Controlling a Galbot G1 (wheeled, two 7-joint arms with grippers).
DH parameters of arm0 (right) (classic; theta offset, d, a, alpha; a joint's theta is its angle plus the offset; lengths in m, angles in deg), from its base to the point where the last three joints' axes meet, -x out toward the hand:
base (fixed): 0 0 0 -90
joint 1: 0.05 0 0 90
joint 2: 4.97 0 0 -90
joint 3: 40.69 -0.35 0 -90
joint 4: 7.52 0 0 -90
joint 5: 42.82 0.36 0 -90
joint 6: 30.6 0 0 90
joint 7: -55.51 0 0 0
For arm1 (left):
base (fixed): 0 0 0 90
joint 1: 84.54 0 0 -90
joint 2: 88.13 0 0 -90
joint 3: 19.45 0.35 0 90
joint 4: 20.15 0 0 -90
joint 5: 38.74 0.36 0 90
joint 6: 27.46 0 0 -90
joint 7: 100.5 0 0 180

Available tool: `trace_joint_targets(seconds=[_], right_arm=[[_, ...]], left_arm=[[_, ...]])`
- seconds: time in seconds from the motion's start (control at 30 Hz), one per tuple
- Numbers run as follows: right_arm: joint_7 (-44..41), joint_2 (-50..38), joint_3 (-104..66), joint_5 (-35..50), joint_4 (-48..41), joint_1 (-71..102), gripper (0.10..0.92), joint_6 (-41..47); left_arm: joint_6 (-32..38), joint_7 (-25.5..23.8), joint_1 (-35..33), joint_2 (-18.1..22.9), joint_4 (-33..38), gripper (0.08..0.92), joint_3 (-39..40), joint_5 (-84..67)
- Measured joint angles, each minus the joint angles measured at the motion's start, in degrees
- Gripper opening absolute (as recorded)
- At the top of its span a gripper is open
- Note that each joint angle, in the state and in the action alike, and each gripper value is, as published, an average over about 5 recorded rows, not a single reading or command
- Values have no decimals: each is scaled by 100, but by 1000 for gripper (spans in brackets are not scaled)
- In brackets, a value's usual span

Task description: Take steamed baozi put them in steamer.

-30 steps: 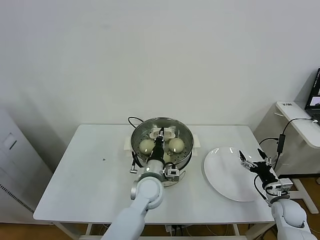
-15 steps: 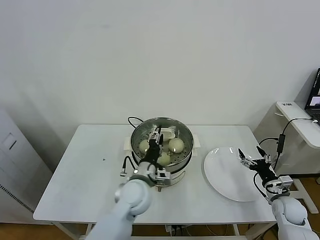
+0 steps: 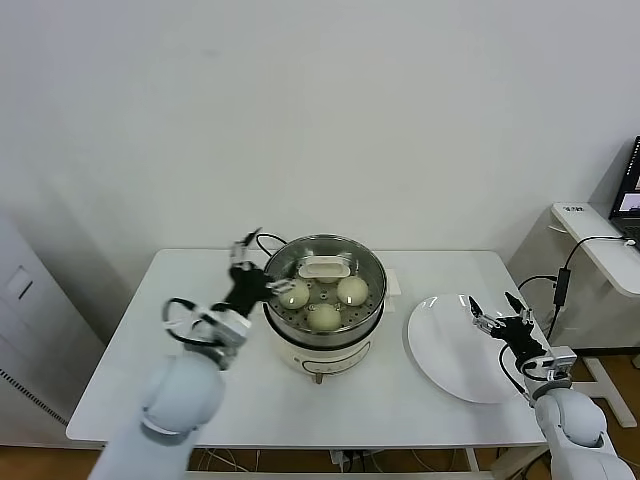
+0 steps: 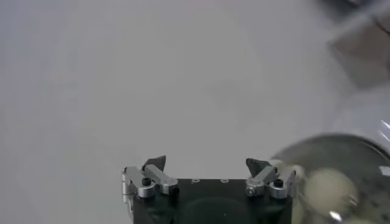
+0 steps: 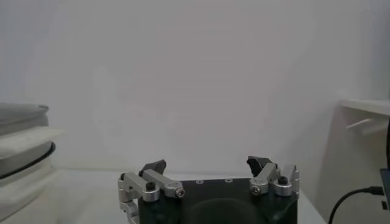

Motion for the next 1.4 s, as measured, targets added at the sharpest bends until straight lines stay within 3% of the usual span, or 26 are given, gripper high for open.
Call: trace_joint_targets(seconds=[0.27, 0.6, 0.9, 1.4], right_arm=[[226, 42, -65, -239, 319, 228, 823, 152], [487, 84, -140, -352, 630, 536, 823, 301], [589, 106, -177, -380, 776, 718, 823, 366], [664, 195, -197, -449, 820, 798, 823, 470]], left_arm=[[1, 405, -251, -502, -536, 823, -877, -2014], [344, 546, -300, -830, -1605, 823, -1253, -3067], [470, 655, -422, -870, -2265, 823, -1205, -3484], [480, 768, -576, -734, -2485, 823, -1175, -3666]])
